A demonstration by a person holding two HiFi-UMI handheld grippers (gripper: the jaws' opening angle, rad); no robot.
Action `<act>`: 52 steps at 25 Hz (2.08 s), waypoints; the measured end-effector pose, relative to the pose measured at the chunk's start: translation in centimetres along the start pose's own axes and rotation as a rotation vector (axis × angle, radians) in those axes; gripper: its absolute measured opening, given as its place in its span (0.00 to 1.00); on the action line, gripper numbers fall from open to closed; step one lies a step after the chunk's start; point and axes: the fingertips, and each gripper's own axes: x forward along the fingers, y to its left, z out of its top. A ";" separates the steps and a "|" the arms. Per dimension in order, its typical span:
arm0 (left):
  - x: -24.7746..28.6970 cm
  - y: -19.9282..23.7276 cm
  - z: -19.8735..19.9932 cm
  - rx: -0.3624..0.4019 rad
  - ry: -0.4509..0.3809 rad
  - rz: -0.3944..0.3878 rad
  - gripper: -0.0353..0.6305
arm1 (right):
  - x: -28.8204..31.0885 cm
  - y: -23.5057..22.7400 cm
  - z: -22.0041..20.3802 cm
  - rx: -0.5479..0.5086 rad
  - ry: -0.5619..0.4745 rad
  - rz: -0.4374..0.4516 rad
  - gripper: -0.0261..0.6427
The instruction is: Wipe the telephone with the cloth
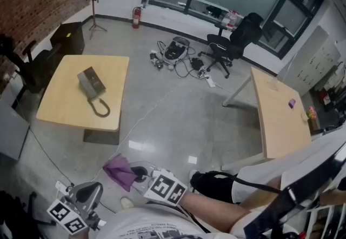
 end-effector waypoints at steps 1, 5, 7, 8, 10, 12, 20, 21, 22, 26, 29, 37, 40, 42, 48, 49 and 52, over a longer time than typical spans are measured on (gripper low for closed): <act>-0.2 0.1 -0.1 -0.002 0.001 -0.001 0.06 | 0.2 0.2 0.0 -0.001 0.002 0.000 0.10; -1.0 0.1 -0.3 -0.007 0.002 -0.007 0.06 | 0.6 1.1 0.0 0.001 0.008 0.002 0.10; -1.3 0.0 -0.5 -0.009 0.003 -0.012 0.06 | 0.6 1.4 0.0 0.004 0.013 0.002 0.10; -1.4 0.1 -0.5 -0.010 0.003 -0.013 0.06 | 0.7 1.5 -0.1 0.003 0.015 0.001 0.10; -1.6 0.8 -0.5 -0.016 -0.002 -0.011 0.06 | 1.1 1.6 -0.2 -0.002 0.020 -0.001 0.10; -1.6 1.6 -0.6 -0.029 -0.012 -0.009 0.06 | 1.3 1.6 -0.4 -0.006 0.027 -0.007 0.10; -1.8 1.0 -0.9 -0.041 -0.007 -0.020 0.06 | -0.1 1.6 -0.3 0.015 0.028 -0.052 0.10; -1.9 1.1 -1.0 -0.045 -0.008 -0.017 0.06 | -0.2 1.5 -0.5 0.018 0.031 -0.056 0.10; -1.9 1.3 -1.1 -0.049 -0.009 -0.017 0.06 | -0.1 1.4 -0.6 0.023 0.034 -0.058 0.10; -2.1 2.1 -1.9 -0.071 -0.004 -0.012 0.06 | 0.3 1.3 -0.9 0.035 0.051 -0.045 0.10; -1.5 2.8 -1.9 -0.097 -0.012 0.012 0.06 | 0.4 0.2 -0.9 0.036 0.044 -0.028 0.10; 3.9 6.1 0.8 -0.111 -0.010 0.065 0.06 | 1.5 -6.7 0.1 0.036 0.011 0.025 0.10; 6.5 7.7 2.3 -0.122 -0.025 0.099 0.06 | 1.3 -9.9 0.4 0.034 0.004 0.047 0.10; 8.3 8.7 3.6 -0.113 -0.030 0.119 0.06 | 1.0 -12.1 0.7 0.023 0.000 0.057 0.10; 11.8 11.7 6.3 -0.117 -0.060 0.191 0.06 | 0.6 -18.0 0.9 0.017 -0.014 0.084 0.10; 12.2 12.2 6.7 -0.124 -0.067 0.204 0.06 | 0.7 -18.8 0.8 0.017 -0.012 0.089 0.10; 13.0 13.8 7.3 -0.146 -0.075 0.227 0.06 | 1.3 -20.5 0.8 0.027 -0.001 0.098 0.10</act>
